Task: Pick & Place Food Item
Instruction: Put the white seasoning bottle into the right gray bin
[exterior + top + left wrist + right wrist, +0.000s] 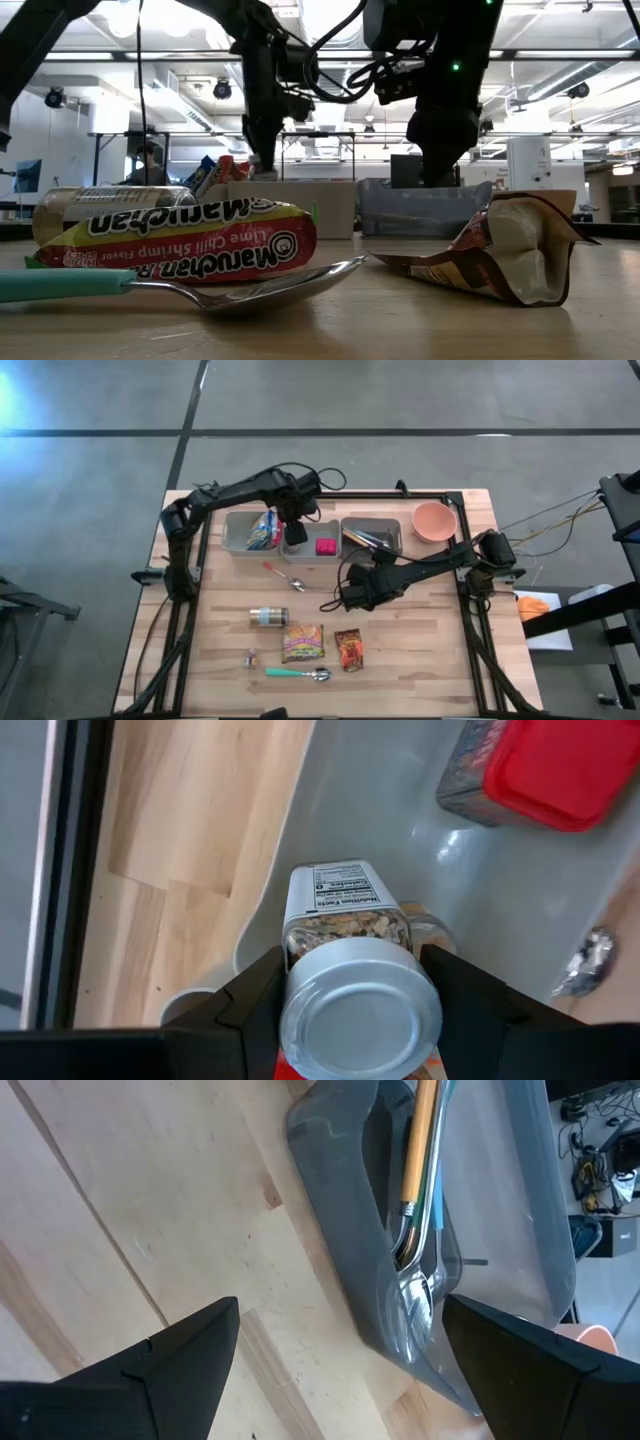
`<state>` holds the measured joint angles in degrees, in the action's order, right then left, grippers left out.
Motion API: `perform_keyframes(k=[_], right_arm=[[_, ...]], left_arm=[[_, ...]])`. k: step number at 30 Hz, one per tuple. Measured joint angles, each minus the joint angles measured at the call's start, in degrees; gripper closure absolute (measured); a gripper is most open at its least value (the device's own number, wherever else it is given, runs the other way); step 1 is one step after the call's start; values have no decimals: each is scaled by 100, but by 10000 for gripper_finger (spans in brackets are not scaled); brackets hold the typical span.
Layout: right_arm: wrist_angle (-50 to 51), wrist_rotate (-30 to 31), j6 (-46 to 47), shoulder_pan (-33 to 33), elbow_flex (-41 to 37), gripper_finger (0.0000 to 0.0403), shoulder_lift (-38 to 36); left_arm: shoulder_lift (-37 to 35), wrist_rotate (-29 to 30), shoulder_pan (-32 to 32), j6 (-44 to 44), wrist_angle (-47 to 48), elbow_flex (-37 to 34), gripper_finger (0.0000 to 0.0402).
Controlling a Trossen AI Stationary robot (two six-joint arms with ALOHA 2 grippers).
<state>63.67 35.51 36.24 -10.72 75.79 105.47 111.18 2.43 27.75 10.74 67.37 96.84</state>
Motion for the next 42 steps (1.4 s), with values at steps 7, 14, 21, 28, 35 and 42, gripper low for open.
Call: perform_keyframes(k=[7, 14, 21, 28, 35, 42], right_arm=[[-95, 0, -5, 0, 0, 54, -9], [-154, 0, -24, 0, -4, 54, -9], [-214, 2, -26, 0, -7, 54, -9], [-263, 2, -26, 0, -9, 54, -9], [-286, -4, -26, -2, -9, 54, -9], [-307, -111, -28, -20, -11, 54, -9]], left_arm=[[-22, -50, 0, 128, 51, -119, 210], [-24, -54, 0, 171, -4, -338, 210], [-24, -85, -28, 149, -6, -348, 210], [-28, -138, -171, 174, -23, -484, 210], [-39, -161, -247, 256, -97, -709, 210], [-39, -159, -247, 237, -140, -709, 210]])
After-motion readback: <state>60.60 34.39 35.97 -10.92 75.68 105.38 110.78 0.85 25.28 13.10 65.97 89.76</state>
